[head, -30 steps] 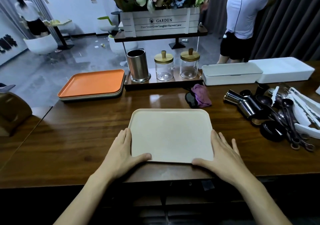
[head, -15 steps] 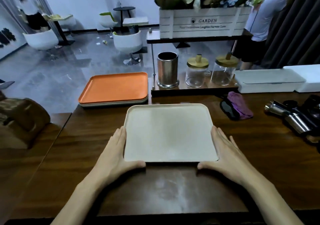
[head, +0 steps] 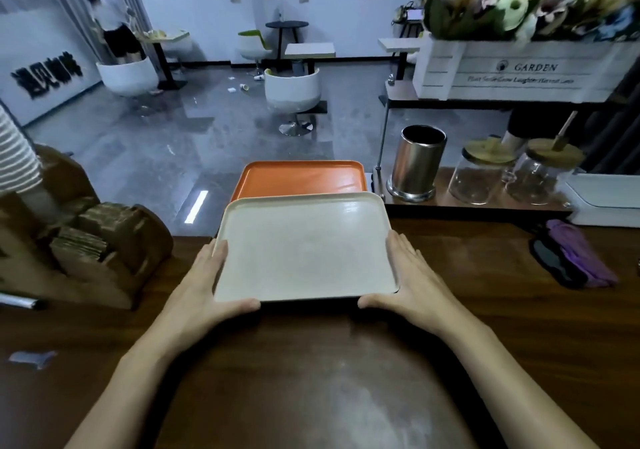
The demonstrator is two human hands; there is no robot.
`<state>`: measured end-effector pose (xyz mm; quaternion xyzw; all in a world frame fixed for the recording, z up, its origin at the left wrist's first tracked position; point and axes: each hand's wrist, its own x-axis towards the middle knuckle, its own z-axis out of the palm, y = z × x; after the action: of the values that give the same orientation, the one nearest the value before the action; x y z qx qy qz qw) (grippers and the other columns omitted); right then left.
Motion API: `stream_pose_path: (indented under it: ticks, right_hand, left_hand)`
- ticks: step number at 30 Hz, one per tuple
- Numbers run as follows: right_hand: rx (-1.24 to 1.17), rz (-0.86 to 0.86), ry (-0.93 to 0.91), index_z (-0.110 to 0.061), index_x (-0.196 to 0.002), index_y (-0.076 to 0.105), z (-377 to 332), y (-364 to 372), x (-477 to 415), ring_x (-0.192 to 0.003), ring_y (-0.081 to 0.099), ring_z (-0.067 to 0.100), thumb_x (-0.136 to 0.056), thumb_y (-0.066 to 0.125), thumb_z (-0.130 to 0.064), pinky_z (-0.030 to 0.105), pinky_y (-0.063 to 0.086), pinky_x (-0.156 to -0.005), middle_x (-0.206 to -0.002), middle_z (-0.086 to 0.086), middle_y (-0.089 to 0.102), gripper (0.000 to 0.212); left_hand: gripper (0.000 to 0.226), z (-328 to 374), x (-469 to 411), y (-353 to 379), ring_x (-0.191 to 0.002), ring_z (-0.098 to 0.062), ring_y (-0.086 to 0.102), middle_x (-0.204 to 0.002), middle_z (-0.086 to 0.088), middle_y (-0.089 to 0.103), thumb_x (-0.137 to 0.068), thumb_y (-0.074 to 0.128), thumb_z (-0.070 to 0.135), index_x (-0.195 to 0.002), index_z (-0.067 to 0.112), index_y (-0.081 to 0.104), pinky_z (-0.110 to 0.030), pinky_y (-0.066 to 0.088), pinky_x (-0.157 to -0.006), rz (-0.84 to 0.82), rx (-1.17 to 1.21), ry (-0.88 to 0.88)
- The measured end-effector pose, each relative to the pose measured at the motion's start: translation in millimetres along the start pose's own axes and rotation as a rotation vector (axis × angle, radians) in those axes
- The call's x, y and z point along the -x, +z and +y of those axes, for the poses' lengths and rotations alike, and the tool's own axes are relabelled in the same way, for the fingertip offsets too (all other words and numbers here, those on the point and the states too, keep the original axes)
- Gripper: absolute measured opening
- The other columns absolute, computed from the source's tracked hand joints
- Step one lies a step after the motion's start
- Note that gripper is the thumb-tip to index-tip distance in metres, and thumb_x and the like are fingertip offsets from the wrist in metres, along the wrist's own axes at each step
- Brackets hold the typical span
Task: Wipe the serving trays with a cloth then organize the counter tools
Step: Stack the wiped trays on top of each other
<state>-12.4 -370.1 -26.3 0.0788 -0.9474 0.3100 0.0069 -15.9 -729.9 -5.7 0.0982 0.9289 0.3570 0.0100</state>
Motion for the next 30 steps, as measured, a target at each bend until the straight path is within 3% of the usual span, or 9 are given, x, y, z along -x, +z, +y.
stream_pose_path:
  ticks: [4, 7, 9, 13, 19, 23, 30]
  right_hand:
    - [-0.010, 0.029, 0.006, -0.035, -0.159, 0.005, -16.7, 3.1, -29.6, -0.152, 0.017, 0.009, -0.056, 0.069, -0.090, 0.046, 0.031, -0.119, -0.162, -0.011, 0.024, 0.133]
    - [-0.054, 0.055, -0.021, -0.041, -0.155, 0.015, -28.4, -1.7, -49.9, -0.140, 0.027, -0.003, -0.061, 0.078, -0.076, 0.030, 0.038, -0.104, -0.150, -0.018, 0.034, 0.119]
    - [-0.089, 0.066, -0.022, -0.045, -0.153, 0.019, -32.8, -7.1, -64.4, -0.132, 0.034, -0.003, -0.061, 0.082, -0.069, 0.027, 0.037, -0.096, -0.144, -0.023, 0.036, 0.114]
    - [-0.116, 0.062, -0.018, -0.048, -0.152, 0.021, -28.5, -16.2, -95.6, -0.135, 0.037, -0.001, -0.062, 0.085, -0.064, 0.030, 0.038, -0.103, -0.146, -0.026, 0.037, 0.112]
    - [-0.108, 0.022, 0.065, -0.050, -0.149, 0.025, -9.6, -21.0, -131.8, -0.134, 0.046, 0.006, -0.055, 0.082, -0.077, 0.042, 0.042, -0.111, -0.145, -0.027, 0.043, 0.113]
    - [-0.106, 0.016, 0.084, -0.040, -0.148, 0.031, -6.8, -25.6, -149.8, -0.130, 0.047, 0.006, -0.056, 0.085, -0.067, 0.032, 0.042, -0.104, -0.142, -0.020, 0.046, 0.110]
    - [0.009, -0.006, 0.155, -0.027, -0.136, 0.042, -6.3, -23.9, -159.9, -0.125, 0.049, 0.014, -0.058, 0.082, -0.070, 0.035, 0.044, -0.094, -0.134, -0.011, 0.050, 0.097]
  left_hand:
    - [0.116, -23.3, -27.9, -15.3, -0.140, -0.001, 0.022, -0.160, 0.031, 0.012, -0.067, 0.082, 0.069, -0.160, 0.045, 0.016, -0.036, 0.026, -0.115, 0.012, 0.025, -0.033]
    - [0.108, -28.5, -50.0, -25.1, -0.145, -0.007, 0.023, -0.165, 0.024, 0.011, -0.068, 0.083, 0.065, -0.158, 0.042, 0.028, -0.037, 0.025, -0.117, 0.009, 0.058, -0.037]
    - [0.102, -29.8, -67.5, -28.7, -0.146, -0.012, 0.027, -0.164, 0.021, 0.016, -0.069, 0.084, 0.062, -0.155, 0.045, 0.032, -0.037, 0.027, -0.115, 0.003, 0.088, -0.038]
    - [0.099, -32.3, -103.3, -26.1, -0.144, -0.017, 0.032, -0.164, 0.018, 0.020, -0.068, 0.084, 0.065, -0.151, 0.046, 0.035, -0.040, 0.030, -0.113, -0.008, 0.126, -0.038]
    - [0.106, -29.8, -143.4, -17.1, -0.147, -0.018, 0.031, -0.164, 0.016, 0.023, -0.054, 0.074, 0.079, -0.148, 0.046, 0.038, -0.046, 0.028, -0.119, -0.033, 0.156, -0.056]
    - [0.109, -31.5, -162.9, -12.0, -0.148, -0.021, 0.030, -0.165, 0.013, 0.022, -0.051, 0.069, 0.083, -0.149, 0.048, 0.037, -0.051, 0.028, -0.121, -0.046, 0.134, -0.085]
    - [0.102, -45.2, -176.8, -6.7, -0.143, -0.021, 0.035, -0.161, 0.016, 0.028, -0.057, 0.073, 0.080, -0.147, 0.052, 0.034, -0.049, 0.033, -0.115, -0.075, 0.158, -0.103]
